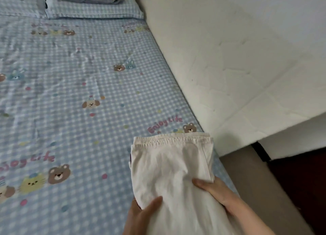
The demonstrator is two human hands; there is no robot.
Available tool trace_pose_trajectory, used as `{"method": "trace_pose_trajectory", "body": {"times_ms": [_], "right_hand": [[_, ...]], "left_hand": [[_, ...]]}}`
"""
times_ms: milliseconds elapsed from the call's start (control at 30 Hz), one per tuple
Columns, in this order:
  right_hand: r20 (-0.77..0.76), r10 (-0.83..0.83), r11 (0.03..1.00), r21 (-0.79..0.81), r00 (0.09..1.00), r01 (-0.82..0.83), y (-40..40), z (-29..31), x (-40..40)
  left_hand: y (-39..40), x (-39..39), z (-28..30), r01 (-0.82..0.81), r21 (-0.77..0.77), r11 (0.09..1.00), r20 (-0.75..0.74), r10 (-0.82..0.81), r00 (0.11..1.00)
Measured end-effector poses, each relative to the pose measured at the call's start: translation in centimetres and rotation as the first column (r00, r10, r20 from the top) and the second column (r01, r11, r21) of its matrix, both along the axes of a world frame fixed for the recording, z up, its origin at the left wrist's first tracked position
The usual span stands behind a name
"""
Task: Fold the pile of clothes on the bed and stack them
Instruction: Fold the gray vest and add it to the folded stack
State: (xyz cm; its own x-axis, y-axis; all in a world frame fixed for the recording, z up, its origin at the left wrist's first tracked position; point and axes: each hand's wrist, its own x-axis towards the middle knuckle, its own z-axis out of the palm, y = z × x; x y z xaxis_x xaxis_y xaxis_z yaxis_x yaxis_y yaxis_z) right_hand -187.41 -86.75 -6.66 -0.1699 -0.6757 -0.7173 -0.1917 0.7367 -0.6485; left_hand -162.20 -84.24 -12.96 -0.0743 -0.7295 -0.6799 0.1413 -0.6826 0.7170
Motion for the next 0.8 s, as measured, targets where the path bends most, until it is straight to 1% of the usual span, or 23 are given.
{"method": "trace_pose_trajectory", "body": {"times_ms": [133,200,300,400,467,533,600,633,700,733,767,800], "right_hand": [[0.001,0.028,0.999,-0.035,1.0,-0.028,-3.2,-2.0,-6.1],[0.006,0.04,0.999,-0.036,0.999,-0.039,-4.5,-3.6,-7.8],[-0.016,0.076,0.997,0.021,0.997,-0.076,-5.1,-8.1,-8.8],[-0.086,0.051,0.999,0.012,0.995,-0.05,-4.2,-12.6,-8.2],[-0.133,0.034,0.999,-0.009,0.99,-0.036,-4.1,-14.1,-8.2],[-0.229,0.062,0.998,-0.012,0.971,-0.066,-4.0,-14.0,-7.9],[-0.363,0.078,0.995,-0.037,0.928,-0.098,-3.6,-12.8,-7.1],[-0.443,0.103,0.992,-0.016,0.89,-0.123,-3.3,-12.0,-6.4],[-0.617,0.194,0.981,0.107,0.763,-0.163,-2.3,-10.1,-4.2],[-0.68,0.202,0.979,0.121,0.705,-0.163,-1.8,-9.0,-2.7],[-0.714,0.173,0.983,0.077,0.678,-0.169,-1.2,-8.2,-1.3],[-0.729,0.138,0.982,0.012,0.671,-0.189,-0.7,-7.6,0.6]], "left_hand": [[-1.9,-6.0,-2.4,-0.011,0.004,1.0,-0.023,0.011,1.0],[-2.5,-7.7,-3.9,-0.013,0.001,1.0,-0.008,0.013,1.0],[-2.8,-8.9,-7.4,-0.022,0.053,0.998,0.074,0.018,0.997],[-2.7,-9.2,-10.4,0.001,0.141,0.99,0.213,-0.031,0.977],[-2.8,-9.3,-11.7,0.015,0.163,0.986,0.263,-0.058,0.963],[-2.9,-9.4,-11.8,0.058,0.182,0.982,0.288,-0.11,0.951],[-2.9,-9.1,-10.9,0.101,0.2,0.975,0.313,-0.161,0.936],[-2.7,-8.6,-10.4,0.122,0.214,0.969,0.324,-0.188,0.927],[-2.0,-6.7,-9.0,0.19,0.259,0.947,0.345,-0.275,0.897],[-1.3,-4.9,-8.3,0.218,0.268,0.938,0.367,-0.309,0.877],[-0.5,-3.0,-7.8,0.235,0.272,0.933,0.394,-0.33,0.858],[0.4,-0.6,-7.2,0.234,0.278,0.932,0.422,-0.337,0.842]]}}
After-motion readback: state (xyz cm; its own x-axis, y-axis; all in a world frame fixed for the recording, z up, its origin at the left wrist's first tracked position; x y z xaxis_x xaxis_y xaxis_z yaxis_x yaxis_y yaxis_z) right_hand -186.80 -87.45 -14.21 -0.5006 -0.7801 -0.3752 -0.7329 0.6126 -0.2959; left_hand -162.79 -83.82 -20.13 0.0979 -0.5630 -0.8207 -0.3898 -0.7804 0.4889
